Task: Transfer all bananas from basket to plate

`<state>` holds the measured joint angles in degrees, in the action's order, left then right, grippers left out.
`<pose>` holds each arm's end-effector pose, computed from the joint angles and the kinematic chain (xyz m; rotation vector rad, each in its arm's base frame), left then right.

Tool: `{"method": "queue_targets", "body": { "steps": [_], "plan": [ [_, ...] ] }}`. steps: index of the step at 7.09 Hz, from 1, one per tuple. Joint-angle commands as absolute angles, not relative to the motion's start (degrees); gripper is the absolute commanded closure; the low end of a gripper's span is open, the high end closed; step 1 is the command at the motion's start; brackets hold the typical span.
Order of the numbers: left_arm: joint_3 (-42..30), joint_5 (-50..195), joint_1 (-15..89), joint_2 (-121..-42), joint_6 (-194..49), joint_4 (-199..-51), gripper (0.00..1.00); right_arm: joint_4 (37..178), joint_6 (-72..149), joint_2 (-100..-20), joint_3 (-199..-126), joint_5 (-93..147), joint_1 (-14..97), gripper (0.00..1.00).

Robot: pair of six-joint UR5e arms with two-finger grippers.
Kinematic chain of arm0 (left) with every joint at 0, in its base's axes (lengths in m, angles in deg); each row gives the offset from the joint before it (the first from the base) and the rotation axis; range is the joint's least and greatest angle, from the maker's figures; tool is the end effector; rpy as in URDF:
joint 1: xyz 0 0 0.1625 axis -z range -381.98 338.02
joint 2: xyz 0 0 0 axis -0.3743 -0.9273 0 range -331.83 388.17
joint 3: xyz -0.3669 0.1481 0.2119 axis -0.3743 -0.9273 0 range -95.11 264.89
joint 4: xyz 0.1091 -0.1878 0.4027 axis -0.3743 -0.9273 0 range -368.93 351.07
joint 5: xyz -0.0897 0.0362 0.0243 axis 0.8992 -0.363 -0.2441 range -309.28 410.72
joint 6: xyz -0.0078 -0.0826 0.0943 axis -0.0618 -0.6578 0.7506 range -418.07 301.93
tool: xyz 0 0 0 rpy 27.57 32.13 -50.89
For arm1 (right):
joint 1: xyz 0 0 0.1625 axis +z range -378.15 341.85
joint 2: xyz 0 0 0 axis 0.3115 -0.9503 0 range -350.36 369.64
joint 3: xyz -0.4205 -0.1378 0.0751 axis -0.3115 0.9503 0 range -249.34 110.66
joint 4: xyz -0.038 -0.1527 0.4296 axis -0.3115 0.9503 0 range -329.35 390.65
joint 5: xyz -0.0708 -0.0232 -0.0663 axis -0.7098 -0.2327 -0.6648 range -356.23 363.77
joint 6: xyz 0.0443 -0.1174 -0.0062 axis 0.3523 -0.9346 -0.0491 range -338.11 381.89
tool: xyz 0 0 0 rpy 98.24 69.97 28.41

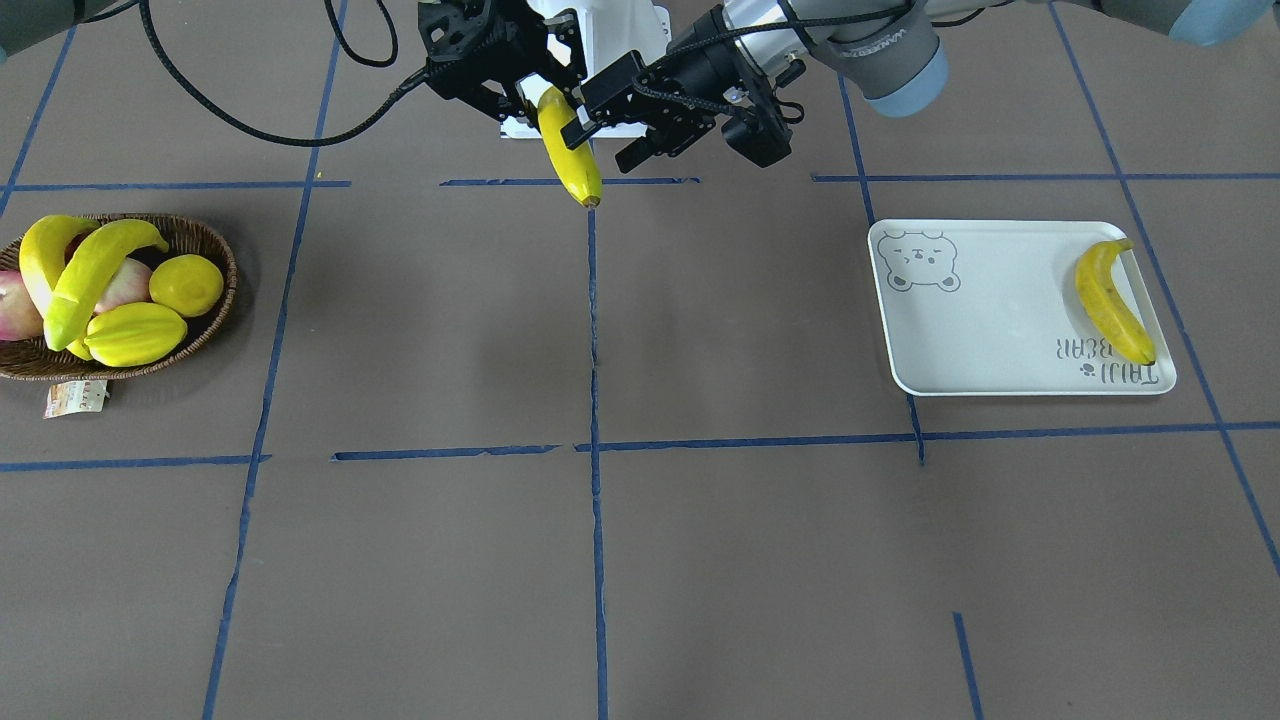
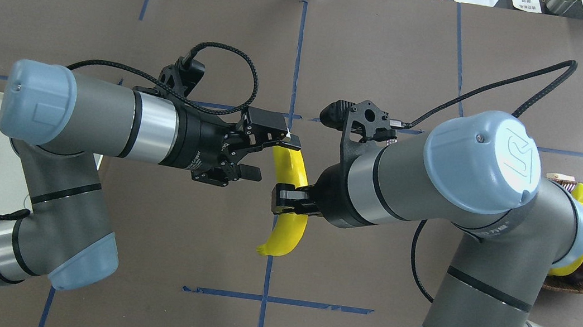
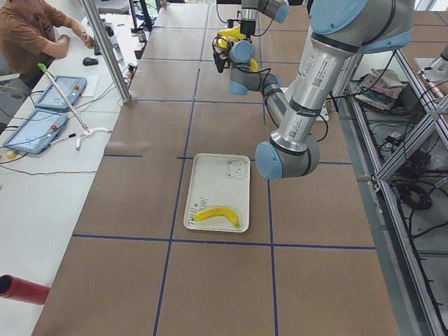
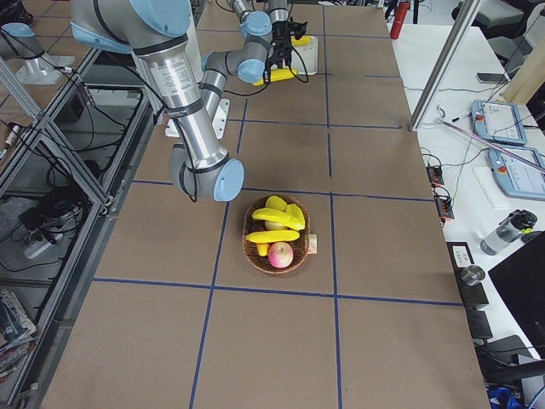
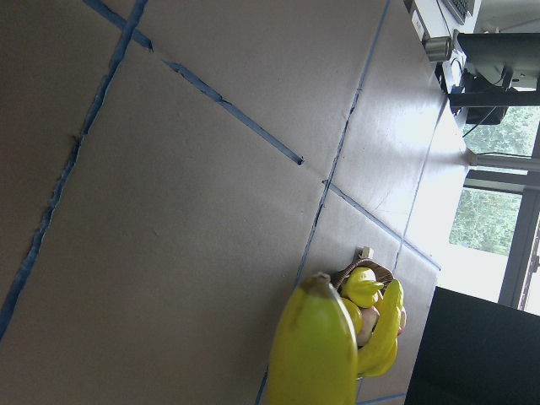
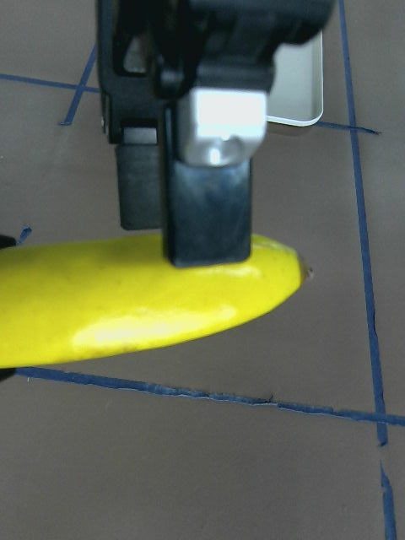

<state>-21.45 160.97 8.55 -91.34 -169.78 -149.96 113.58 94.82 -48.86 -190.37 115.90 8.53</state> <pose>0.4979 -0.3980 0.1259 -0.1358 1.6927 -0.3856 -0.4799 -0.3373 0.1039 0.1332 -1.2353 -0.0890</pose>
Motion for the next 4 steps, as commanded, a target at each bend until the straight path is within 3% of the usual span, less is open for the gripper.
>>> {"method": "queue_targets", "body": {
  "steps": [1,2,3,4],
  "plan": [
    [-21.2,158.9,6.5,-91.8,-169.8,-149.8,0.04,113.5,94.9,-48.6,-190.4,115.8,8.2,0.98],
    [-21.2,158.8,5.9,-91.8,-169.8,-150.0,0.11,113.5,94.9,-48.5,-190.4,115.8,8.2,0.98],
    [-21.2,158.9,5.9,-91.7,-169.7,-150.0,0.33,113.5,94.9,-48.6,-190.5,115.8,8.2,0.98],
    [-21.2,158.9,5.9,-91.7,-169.9,-149.8,0.74,113.5,94.9,-48.6,-190.5,115.8,8.2,0.98]
  ]
}}
